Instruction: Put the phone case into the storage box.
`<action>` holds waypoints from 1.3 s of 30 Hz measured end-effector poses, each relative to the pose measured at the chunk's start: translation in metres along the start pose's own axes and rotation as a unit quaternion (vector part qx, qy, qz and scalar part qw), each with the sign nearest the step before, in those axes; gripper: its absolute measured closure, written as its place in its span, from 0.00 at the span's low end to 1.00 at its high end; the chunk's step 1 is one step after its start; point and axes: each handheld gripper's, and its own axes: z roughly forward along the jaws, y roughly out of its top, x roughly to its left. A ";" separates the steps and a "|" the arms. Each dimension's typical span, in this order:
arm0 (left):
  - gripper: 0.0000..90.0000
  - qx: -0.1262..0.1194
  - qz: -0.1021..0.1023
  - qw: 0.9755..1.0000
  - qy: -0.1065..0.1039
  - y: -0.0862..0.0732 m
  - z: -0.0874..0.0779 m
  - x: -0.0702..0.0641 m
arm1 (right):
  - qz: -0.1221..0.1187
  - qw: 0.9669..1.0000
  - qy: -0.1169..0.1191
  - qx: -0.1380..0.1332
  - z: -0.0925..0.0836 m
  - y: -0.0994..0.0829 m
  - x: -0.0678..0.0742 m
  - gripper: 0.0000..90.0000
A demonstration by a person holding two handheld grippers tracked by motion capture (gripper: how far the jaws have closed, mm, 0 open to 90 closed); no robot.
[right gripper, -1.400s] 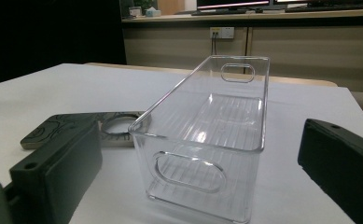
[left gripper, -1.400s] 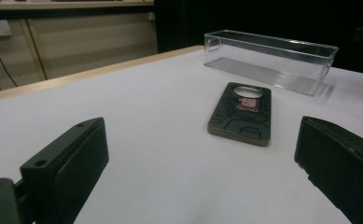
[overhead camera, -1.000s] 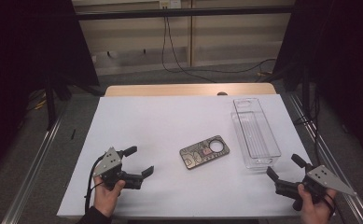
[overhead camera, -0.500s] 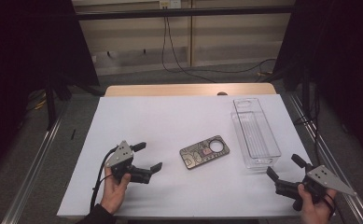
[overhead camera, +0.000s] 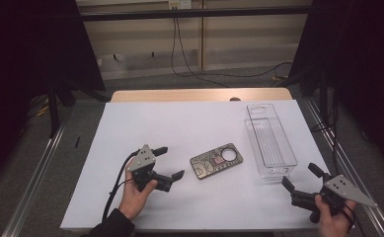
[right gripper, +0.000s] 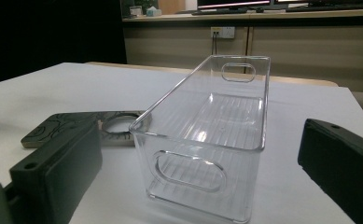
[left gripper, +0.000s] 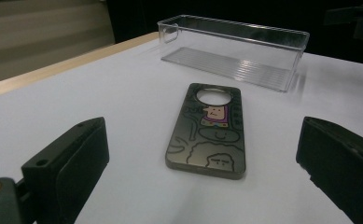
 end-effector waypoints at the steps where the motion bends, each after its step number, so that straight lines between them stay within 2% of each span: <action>1: 0.03 -0.001 -0.001 1.000 0.002 0.000 0.002 0.001 | 0.001 1.000 0.000 0.000 0.000 0.000 0.000 0.00; 3: 0.03 -0.001 -0.005 1.000 0.003 0.001 0.005 0.002 | 0.001 1.000 0.000 0.000 0.000 0.000 0.000 0.00; 6: 0.03 0.000 0.000 1.000 0.006 0.005 0.008 0.000 | 0.001 1.000 0.000 0.000 0.000 0.000 0.000 0.00; 10: 0.02 -0.002 0.007 1.000 -0.002 0.011 0.015 -0.006 | 0.000 1.000 0.000 0.000 0.000 0.000 0.000 0.00; 20: 0.02 0.003 0.002 1.000 -0.001 0.019 0.038 0.003 | 0.001 1.000 0.000 0.000 0.000 0.000 0.000 0.00; 32: 0.02 0.000 -0.009 1.000 -0.014 0.033 0.053 0.011 | 0.000 1.000 0.000 -0.001 0.000 0.000 0.000 0.00; 34: 0.02 0.011 -0.017 1.000 -0.014 0.035 0.060 0.014 | 0.001 1.000 0.000 -0.001 0.000 0.000 0.000 0.00; 36: 0.01 0.010 -0.016 1.000 -0.014 0.035 0.062 0.014 | 0.002 1.000 -0.001 -0.001 0.000 0.000 0.000 0.00; 37: 0.01 0.014 -0.018 1.000 -0.018 0.035 0.064 0.015 | 0.001 1.000 0.000 0.000 0.000 0.000 0.000 0.00; 38: 0.02 0.023 -0.028 0.999 -0.027 0.036 0.069 0.016 | 0.002 1.000 -0.001 -0.001 0.000 0.000 0.000 0.00; 39: 0.02 0.023 -0.028 0.999 -0.027 0.036 0.069 0.016 | 0.002 1.000 -0.001 -0.001 0.000 0.000 0.000 0.00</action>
